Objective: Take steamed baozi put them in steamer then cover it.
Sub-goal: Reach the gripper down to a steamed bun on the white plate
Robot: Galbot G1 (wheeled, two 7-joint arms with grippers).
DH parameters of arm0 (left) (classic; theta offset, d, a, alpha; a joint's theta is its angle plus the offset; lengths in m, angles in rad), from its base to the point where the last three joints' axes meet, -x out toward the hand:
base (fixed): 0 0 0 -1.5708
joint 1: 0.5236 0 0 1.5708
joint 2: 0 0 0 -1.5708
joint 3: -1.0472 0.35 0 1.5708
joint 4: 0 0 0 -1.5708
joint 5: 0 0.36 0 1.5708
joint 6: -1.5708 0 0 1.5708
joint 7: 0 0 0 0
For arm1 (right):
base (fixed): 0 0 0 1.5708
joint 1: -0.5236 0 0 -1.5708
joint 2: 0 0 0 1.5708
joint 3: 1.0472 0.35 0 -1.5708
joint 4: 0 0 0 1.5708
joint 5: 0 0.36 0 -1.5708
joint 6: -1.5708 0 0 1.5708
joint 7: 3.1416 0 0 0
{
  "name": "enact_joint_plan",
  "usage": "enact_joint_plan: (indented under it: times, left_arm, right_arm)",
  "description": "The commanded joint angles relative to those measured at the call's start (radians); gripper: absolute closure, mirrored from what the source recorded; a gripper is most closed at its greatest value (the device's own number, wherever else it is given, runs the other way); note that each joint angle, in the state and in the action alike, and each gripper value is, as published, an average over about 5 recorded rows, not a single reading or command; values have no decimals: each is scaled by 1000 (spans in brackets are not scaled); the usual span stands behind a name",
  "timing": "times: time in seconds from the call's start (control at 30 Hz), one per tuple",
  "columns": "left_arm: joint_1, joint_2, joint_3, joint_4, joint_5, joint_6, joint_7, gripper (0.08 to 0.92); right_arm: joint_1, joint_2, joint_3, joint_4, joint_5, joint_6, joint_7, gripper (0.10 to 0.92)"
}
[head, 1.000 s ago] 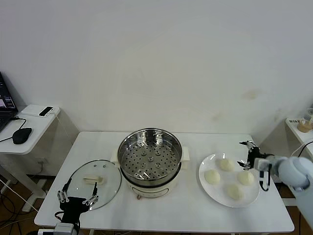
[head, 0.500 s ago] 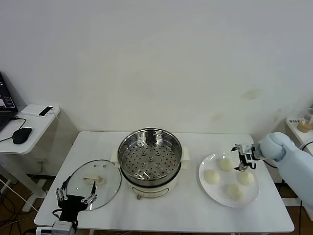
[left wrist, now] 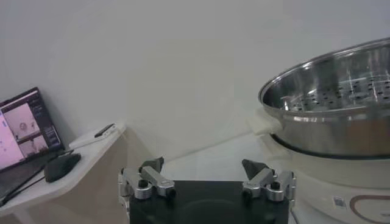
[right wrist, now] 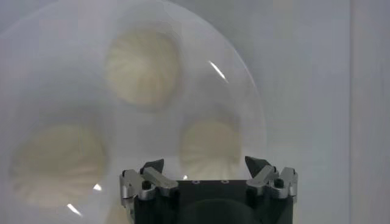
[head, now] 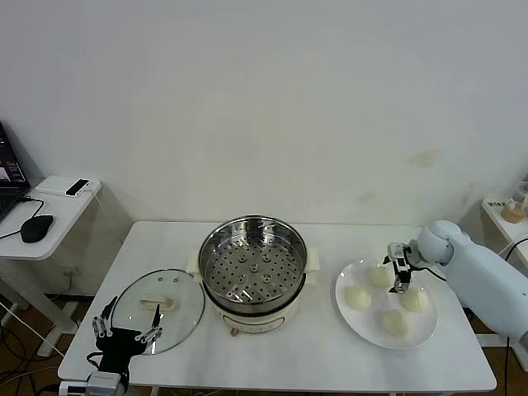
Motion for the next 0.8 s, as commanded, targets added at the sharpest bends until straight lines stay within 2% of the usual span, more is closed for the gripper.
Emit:
enact_joint_plan:
  times: [0.03,0.33,0.8]
  left_arm:
    - [3,0,-3,-2,4,1,1,177]
    - [1,-2,-4,-1,5,1,3,177]
    - [-4,4,-4,-4,1,3,2,177]
  right_arm:
    - [44,51,-49,-92,-1,-6,6,203]
    - [50,83,-58,-131,-16,-8,13,208]
    - [53,76,-69,-110,-6,-7,-7,361]
